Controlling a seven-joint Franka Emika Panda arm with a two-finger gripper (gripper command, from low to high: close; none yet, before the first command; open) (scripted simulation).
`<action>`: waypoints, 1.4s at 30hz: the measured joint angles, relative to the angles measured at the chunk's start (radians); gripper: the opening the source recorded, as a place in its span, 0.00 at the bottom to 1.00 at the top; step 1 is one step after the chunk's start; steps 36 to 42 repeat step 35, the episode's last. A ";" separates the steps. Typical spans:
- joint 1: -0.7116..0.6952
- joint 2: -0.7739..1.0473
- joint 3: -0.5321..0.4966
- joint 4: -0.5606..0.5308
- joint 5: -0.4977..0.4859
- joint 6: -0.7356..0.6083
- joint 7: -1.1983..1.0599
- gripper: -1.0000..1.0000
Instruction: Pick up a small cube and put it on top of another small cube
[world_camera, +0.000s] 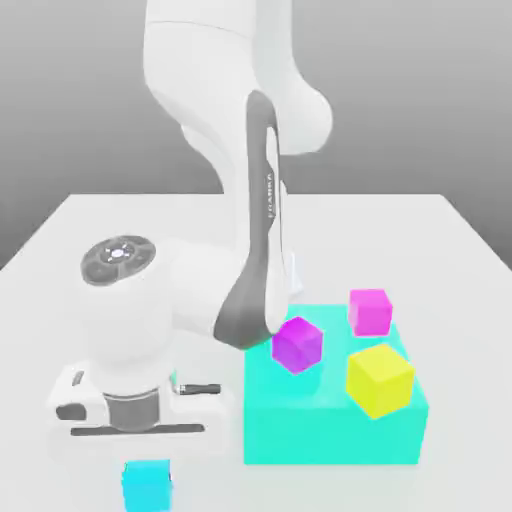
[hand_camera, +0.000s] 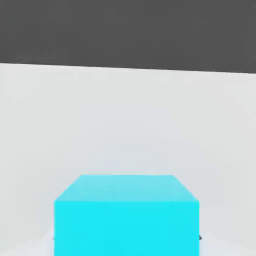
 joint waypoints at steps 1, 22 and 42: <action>0.010 -0.024 -0.012 -0.005 -0.011 -0.019 0.008 0.00; 0.182 -0.761 0.109 -0.313 -0.158 -0.445 0.112 0.00; 0.190 -0.780 0.197 -0.462 -0.205 -0.306 0.145 1.00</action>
